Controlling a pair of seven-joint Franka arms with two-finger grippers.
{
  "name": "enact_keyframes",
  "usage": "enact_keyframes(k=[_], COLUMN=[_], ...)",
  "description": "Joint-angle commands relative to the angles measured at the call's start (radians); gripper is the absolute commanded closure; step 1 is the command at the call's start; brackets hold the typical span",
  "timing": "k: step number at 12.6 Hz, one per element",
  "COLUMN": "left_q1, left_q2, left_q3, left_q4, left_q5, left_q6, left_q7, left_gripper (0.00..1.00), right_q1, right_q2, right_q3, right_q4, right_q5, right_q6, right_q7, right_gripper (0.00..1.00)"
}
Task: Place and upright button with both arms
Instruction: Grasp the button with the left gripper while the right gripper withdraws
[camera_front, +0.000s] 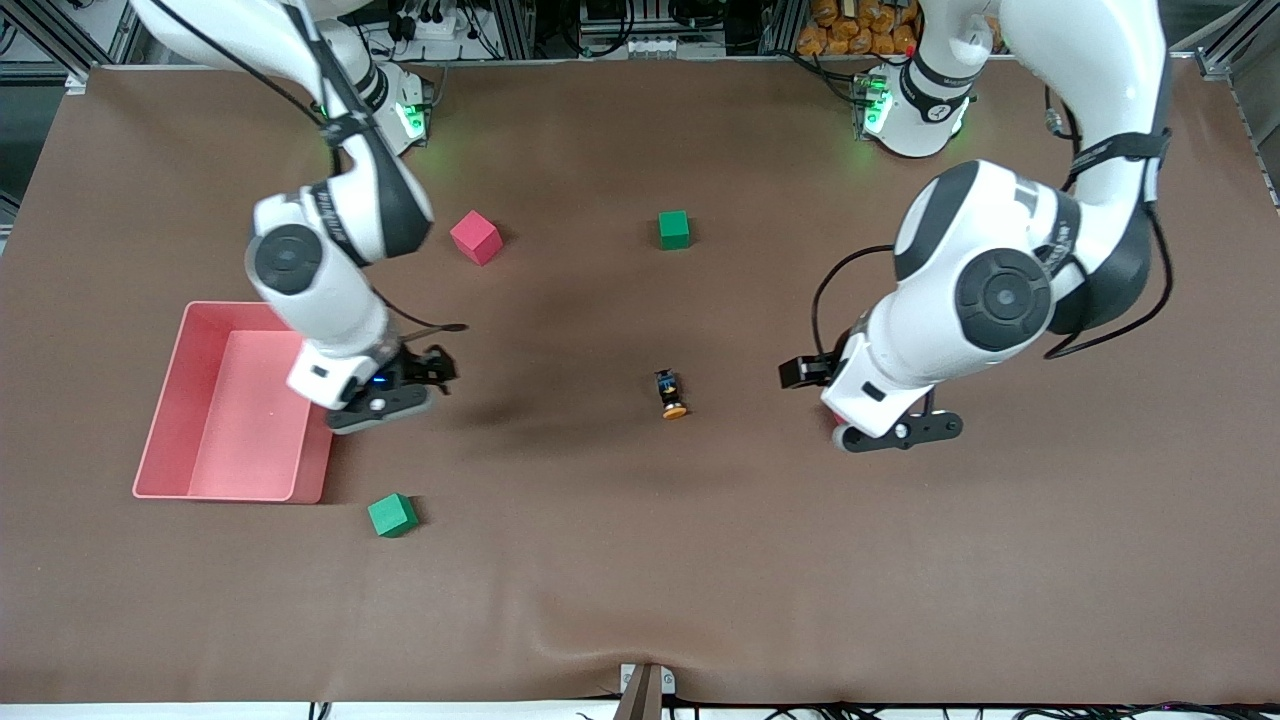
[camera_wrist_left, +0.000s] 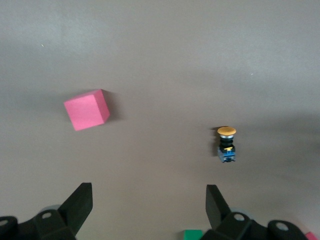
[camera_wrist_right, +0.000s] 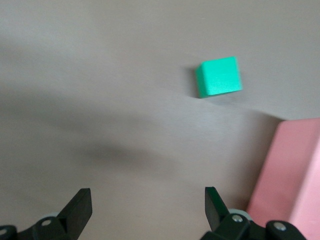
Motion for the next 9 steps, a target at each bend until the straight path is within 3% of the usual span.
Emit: enact_keyframes(k=[1, 3, 9], left_q1=[-0.066, -0.072, -0.216], left_q2=[0.047, 0.093, 0.243], left_q3=[0.013, 0.0, 0.021], left_q4=[0.036, 0.034, 0.026], left_q5=[0.019, 0.015, 0.034], left_q6=[0.061, 0.128, 0.339], left_q7=[-0.1, -0.114, -0.249], left_gripper=[0.0, 0.0, 0.0], right_q1=[-0.056, -0.095, -0.168], right_q2=[-0.11, -0.118, -0.201], right_q3=[0.019, 0.02, 0.02], right_q4=[-0.105, -0.11, -0.077], right_q5=[-0.02, -0.015, -0.012], right_q6=[0.013, 0.013, -0.042], right_q7=[-0.075, -0.074, -0.076], right_gripper=[0.0, 0.0, 0.0])
